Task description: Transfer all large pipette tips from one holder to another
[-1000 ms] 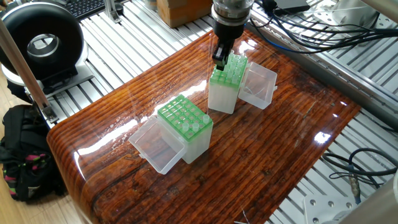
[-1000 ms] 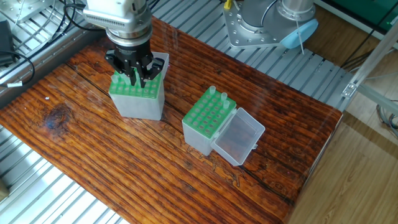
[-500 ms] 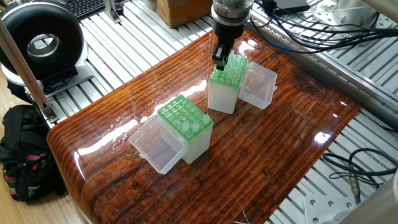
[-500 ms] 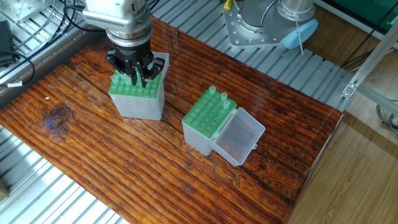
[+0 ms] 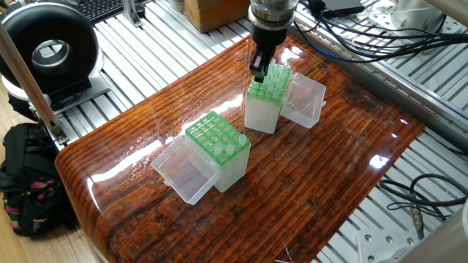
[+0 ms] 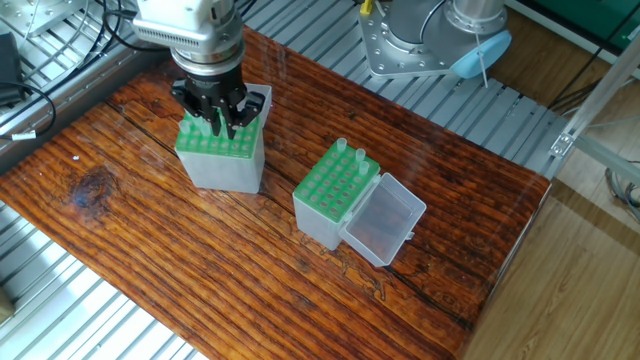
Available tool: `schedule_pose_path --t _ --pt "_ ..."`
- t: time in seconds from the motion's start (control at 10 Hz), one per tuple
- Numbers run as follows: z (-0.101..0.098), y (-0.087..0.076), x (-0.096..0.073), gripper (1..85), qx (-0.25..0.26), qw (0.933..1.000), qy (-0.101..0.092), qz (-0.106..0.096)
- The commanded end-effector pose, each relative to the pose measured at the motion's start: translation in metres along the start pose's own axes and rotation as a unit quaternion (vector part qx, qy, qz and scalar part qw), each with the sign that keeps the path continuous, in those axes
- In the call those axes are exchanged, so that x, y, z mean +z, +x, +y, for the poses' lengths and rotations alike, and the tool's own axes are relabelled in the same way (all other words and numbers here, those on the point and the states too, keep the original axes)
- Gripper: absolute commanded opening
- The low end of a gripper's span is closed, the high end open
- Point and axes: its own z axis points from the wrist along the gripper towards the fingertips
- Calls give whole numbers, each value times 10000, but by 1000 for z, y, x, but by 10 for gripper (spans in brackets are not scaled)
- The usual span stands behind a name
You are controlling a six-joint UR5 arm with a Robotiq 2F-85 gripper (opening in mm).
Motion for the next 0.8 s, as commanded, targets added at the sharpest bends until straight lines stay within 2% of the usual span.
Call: schedule_pose_path --t 0.0,0.7 --pt "2 -1 1 263 35 10000 -62 -26" --pt "1 1 2 210 65 10000 -58 2"
